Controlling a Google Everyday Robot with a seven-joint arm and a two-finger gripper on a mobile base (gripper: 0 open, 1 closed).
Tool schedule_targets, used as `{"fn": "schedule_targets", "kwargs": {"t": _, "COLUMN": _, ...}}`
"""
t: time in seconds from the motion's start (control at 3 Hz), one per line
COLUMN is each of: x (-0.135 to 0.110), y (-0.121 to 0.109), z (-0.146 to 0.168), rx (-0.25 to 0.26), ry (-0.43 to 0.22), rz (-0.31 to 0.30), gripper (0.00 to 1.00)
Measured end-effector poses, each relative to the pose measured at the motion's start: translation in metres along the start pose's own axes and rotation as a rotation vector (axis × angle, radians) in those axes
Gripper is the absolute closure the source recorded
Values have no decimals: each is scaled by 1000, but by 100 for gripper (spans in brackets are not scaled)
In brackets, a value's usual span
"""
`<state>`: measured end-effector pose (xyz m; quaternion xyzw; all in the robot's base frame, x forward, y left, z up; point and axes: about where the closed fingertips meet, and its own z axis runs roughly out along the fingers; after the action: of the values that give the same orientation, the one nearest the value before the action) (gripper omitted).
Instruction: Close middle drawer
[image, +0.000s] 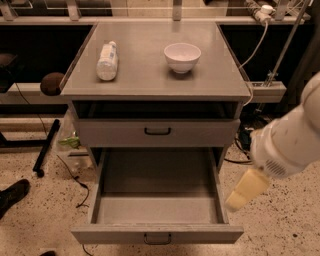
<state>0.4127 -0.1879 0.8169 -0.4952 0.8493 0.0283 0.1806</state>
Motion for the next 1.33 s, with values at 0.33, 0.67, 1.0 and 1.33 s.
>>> {"fn": "schedule_targets", "kwargs": {"t": 0.33, "x": 19, "y": 29, "z": 72, "rx": -49, "ry": -31, "rz": 72, "gripper": 19}}
{"fn": "schedule_targets", "kwargs": {"t": 0.67, "x": 18, "y": 47, "z": 129, "rx": -77, "ry": -109, "rz": 84, "gripper": 42}}
{"fn": "schedule_targets", "kwargs": {"t": 1.0, "x": 11, "y": 60, "z": 182, "rx": -118, "ry": -230, "rz": 54, "gripper": 66}}
{"fn": "schedule_targets", "kwargs": {"t": 1.33, "x": 17, "y": 75, "z": 229, "rx": -199, "ry": -317, "rz": -28, "gripper": 89}}
